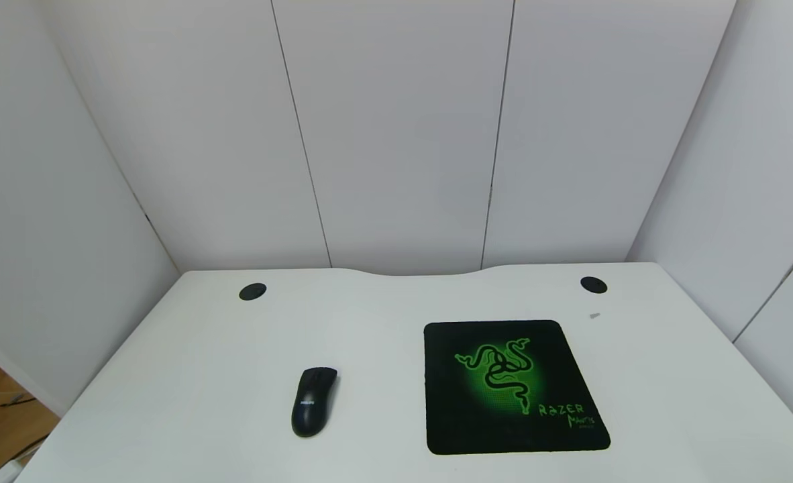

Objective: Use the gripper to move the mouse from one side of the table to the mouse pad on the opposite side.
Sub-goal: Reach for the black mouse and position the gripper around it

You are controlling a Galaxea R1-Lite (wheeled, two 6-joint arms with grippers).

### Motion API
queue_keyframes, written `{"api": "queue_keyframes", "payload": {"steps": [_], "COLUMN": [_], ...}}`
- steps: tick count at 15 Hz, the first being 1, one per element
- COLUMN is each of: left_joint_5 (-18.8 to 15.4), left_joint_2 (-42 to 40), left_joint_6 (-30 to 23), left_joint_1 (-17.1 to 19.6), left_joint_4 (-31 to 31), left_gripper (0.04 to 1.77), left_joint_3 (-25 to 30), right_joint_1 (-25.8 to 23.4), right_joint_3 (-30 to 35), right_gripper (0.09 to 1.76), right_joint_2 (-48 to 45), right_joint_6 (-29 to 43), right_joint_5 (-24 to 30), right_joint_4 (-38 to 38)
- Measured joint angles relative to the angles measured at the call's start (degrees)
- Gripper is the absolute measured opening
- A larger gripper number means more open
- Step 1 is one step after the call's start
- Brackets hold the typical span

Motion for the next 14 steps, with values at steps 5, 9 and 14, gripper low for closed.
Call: {"api": "queue_keyframes", "payload": {"steps": [5,9,14], "left_joint_5": [-0.23,-0.06,0.21], "left_joint_2": [3.38,12.34,26.37], "left_joint_6": [1.63,1.74,1.61], "left_joint_1": [0.0,-0.48,-0.59], "left_joint_4": [1.08,1.15,1.06], "left_gripper": [1.72,1.72,1.72], "left_joint_3": [-6.47,-14.8,-25.14], "right_joint_1": [0.0,0.0,0.0], "right_joint_3": [0.0,0.0,0.0], "right_gripper": [1.71,1.71,1.71], "right_joint_2": [0.0,0.0,0.0], "right_joint_6": [-0.02,-0.02,0.0], "right_joint_5": [0.07,0.07,0.05], "right_joint_4": [0.0,0.0,-0.02]}}
